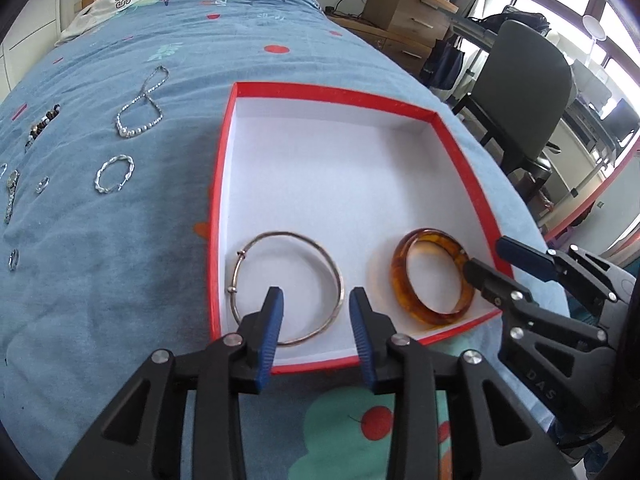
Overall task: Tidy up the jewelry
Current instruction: 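Withdraw both tools from the box toward the remaining jewelry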
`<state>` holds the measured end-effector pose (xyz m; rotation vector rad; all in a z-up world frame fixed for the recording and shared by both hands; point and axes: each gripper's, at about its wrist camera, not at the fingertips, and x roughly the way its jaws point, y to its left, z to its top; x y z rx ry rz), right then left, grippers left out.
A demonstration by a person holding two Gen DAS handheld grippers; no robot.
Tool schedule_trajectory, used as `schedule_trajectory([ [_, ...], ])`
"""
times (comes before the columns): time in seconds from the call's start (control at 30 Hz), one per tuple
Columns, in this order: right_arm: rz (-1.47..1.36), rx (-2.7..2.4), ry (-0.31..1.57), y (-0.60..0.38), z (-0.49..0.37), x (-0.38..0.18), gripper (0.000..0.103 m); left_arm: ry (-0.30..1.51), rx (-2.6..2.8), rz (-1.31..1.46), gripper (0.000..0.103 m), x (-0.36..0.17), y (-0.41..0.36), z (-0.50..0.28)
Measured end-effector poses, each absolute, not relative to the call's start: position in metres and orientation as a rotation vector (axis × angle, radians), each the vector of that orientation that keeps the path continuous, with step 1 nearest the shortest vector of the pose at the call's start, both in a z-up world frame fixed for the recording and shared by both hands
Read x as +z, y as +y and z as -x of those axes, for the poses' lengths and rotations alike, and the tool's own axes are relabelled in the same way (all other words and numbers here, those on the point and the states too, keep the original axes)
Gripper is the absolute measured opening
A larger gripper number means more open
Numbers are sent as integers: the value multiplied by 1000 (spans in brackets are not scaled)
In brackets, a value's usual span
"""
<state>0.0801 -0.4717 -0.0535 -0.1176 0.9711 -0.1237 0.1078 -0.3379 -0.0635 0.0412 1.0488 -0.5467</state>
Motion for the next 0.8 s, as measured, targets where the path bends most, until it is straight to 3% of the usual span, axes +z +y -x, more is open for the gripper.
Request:
schedule_trajectory([
  [0.13,100,-161,926,-473,-63,-35,48,1020,-585,-43,33,-47,-337,-98],
  [0.8,-38,-168,787,-418,13,26,51,789,-494,-104,37,37,-247,-27],
])
